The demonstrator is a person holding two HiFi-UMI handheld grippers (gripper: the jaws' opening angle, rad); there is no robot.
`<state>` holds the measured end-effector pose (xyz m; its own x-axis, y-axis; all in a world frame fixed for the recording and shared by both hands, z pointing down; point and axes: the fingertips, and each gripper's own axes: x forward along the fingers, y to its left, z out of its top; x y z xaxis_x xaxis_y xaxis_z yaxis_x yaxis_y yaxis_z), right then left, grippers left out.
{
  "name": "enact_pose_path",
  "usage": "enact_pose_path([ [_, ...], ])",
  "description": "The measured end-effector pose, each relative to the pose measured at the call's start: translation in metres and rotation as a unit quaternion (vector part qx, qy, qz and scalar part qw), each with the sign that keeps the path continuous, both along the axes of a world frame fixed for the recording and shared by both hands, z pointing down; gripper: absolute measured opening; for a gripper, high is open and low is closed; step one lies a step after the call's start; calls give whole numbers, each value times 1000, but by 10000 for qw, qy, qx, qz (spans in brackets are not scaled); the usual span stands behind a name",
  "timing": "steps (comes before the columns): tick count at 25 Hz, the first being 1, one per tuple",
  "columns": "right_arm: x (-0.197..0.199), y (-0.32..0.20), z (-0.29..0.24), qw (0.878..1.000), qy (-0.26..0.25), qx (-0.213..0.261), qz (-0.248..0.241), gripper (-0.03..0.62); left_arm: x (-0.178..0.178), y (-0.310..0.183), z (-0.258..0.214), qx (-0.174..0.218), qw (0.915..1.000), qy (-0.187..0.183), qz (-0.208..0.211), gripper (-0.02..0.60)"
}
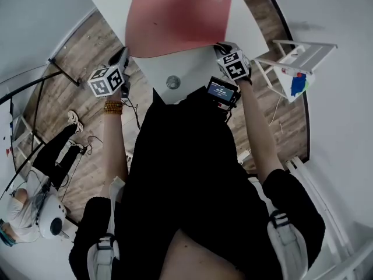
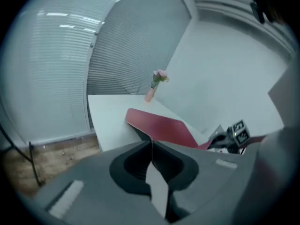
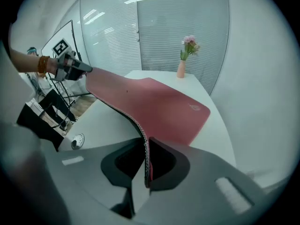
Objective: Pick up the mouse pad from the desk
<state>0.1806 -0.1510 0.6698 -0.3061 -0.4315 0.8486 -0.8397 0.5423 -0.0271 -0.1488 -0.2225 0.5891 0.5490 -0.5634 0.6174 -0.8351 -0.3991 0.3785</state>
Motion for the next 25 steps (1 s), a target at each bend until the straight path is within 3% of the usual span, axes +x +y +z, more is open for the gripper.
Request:
enact_pose_path([
  [2, -8, 6, -1, 9995, -186, -111, -223, 48, 8, 13, 8, 175, 9962, -709, 484, 12],
  [5, -17, 17, -1, 9969, -248, -200, -725, 46, 20, 32, 23, 333, 9800, -1622, 1103, 12],
  [8, -19, 22, -4, 9946, -357, -169, -957, 46, 19, 48, 42, 225, 9681, -2188, 1197, 11],
  [13, -7, 19, -6, 9943, -888, -101, -586, 46, -1, 61, 67, -138, 9695, -2356, 660, 12],
  [19, -1, 35, -8, 9958, -893, -144, -166, 44, 0, 101, 81, -388, 9752, -2097, 586, 12],
  [22, -2, 46, -6, 9976, -653, -79, -207, 44, 3, 118, 85, -381, 9755, -2045, 712, 12],
  [25, 3, 57, 0, 9970, -765, -154, 0, 44, 2, 131, 85, -310, 9752, -2029, 833, 12],
])
